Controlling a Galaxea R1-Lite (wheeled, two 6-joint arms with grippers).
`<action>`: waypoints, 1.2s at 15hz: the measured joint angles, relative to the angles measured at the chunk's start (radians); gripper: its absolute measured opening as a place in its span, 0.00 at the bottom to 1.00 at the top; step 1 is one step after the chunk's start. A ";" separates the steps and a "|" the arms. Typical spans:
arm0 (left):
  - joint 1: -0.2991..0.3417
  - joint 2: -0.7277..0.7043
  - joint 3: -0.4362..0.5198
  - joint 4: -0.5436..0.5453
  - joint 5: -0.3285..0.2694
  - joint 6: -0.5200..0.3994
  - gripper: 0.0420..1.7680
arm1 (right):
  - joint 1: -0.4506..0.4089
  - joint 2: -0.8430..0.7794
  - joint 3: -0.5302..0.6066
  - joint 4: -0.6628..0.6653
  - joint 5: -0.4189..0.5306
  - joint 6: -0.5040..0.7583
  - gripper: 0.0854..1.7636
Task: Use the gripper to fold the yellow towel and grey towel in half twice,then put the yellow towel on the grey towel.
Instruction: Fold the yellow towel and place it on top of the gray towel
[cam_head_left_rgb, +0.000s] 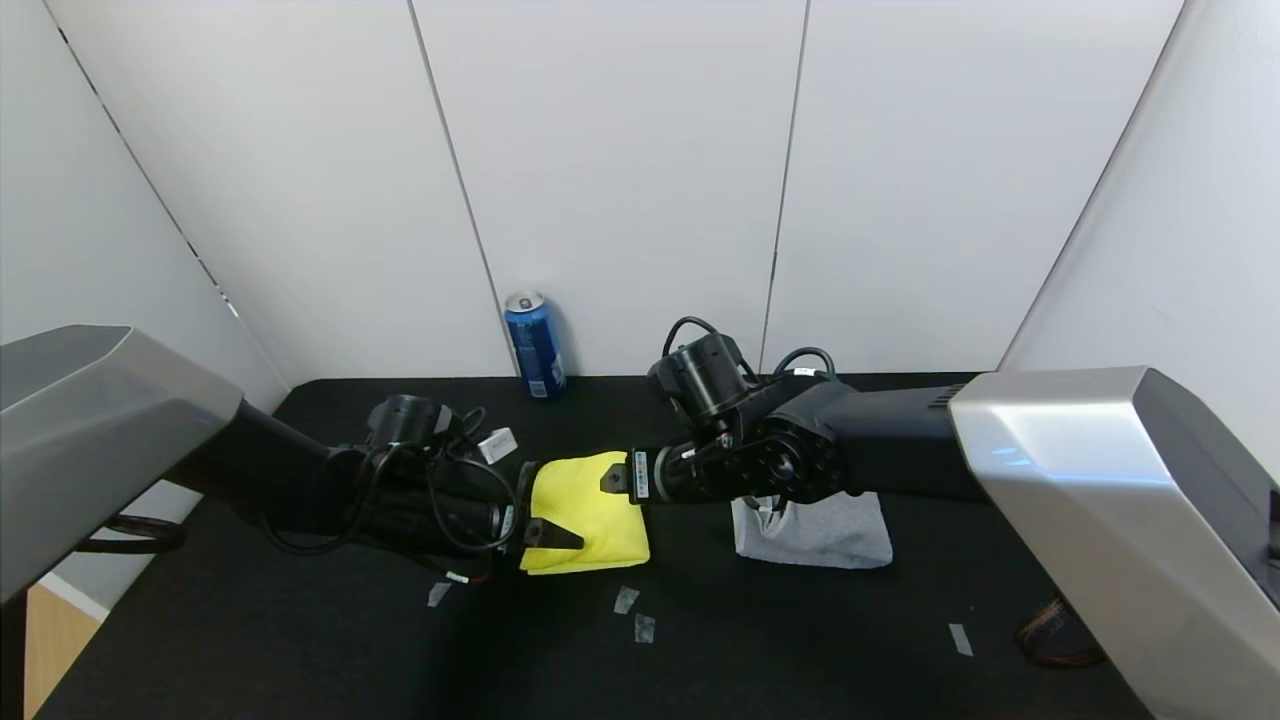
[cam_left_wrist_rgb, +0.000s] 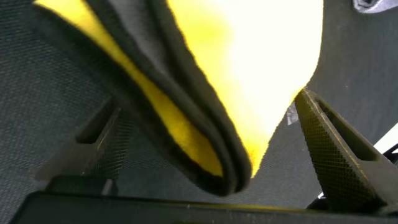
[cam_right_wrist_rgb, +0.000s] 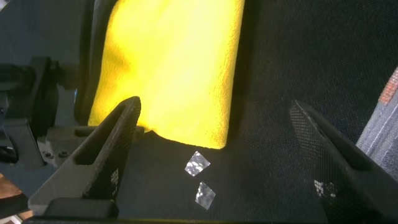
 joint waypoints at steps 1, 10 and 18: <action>0.001 0.002 0.000 -0.001 0.000 0.000 0.97 | 0.000 0.000 0.000 0.000 0.000 0.000 0.97; -0.004 0.028 0.010 -0.049 0.001 0.001 0.71 | 0.001 0.004 -0.001 0.001 -0.001 0.005 0.97; -0.004 0.036 0.019 -0.054 0.000 0.005 0.09 | 0.003 0.056 -0.047 -0.009 0.005 0.002 0.97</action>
